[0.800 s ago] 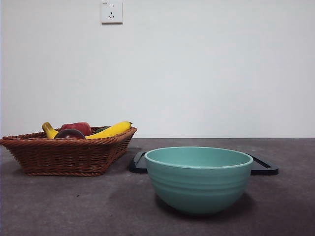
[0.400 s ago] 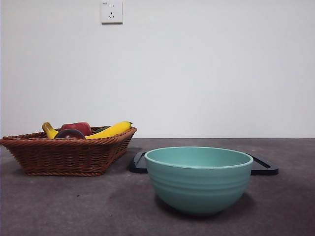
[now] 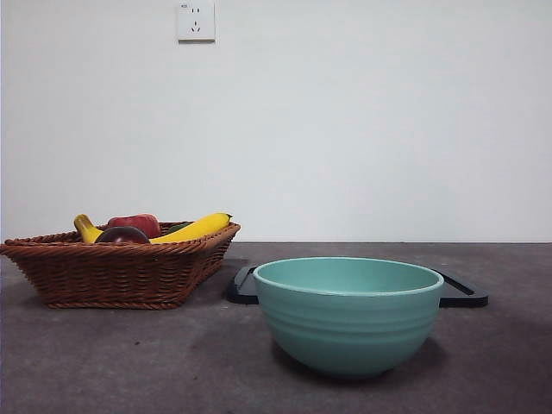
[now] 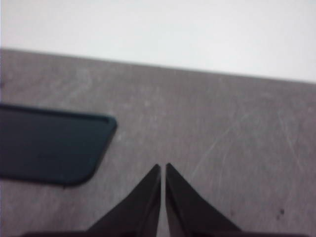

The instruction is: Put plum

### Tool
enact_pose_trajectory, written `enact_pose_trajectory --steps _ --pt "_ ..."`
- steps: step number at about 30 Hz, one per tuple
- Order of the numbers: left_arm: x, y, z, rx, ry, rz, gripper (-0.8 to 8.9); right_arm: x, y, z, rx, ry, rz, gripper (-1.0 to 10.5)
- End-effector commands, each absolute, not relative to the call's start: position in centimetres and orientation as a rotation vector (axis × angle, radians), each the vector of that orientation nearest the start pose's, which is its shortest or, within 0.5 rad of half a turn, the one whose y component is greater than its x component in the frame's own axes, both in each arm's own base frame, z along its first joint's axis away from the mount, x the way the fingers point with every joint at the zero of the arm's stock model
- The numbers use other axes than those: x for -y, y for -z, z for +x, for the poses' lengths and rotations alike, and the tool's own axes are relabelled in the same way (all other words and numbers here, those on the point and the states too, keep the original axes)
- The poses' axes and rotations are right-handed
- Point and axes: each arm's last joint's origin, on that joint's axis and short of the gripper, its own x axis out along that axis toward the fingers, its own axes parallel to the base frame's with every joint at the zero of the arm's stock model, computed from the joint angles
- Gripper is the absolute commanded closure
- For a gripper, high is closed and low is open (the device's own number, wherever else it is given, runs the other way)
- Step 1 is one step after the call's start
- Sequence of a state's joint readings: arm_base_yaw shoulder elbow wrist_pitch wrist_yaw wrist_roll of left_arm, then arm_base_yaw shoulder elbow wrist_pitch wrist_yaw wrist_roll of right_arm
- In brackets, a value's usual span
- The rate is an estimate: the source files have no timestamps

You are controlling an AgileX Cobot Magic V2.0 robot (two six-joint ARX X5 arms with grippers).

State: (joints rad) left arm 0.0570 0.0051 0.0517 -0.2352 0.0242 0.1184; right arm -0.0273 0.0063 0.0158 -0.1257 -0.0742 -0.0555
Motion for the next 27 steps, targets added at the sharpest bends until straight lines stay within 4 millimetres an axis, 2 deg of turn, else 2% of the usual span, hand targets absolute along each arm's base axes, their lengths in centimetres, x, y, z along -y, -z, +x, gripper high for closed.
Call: enact_pose_trajectory --steps 1,27 --pt "-0.50 -15.06 9.35 -0.218 -0.024 0.121 8.04 0.06 -15.16 9.61 -0.150 -0.047 -0.045 9.4" --pt "-0.50 -15.06 9.35 -0.218 -0.024 0.121 8.04 0.06 -15.19 9.61 -0.148 -0.047 -0.045 9.4"
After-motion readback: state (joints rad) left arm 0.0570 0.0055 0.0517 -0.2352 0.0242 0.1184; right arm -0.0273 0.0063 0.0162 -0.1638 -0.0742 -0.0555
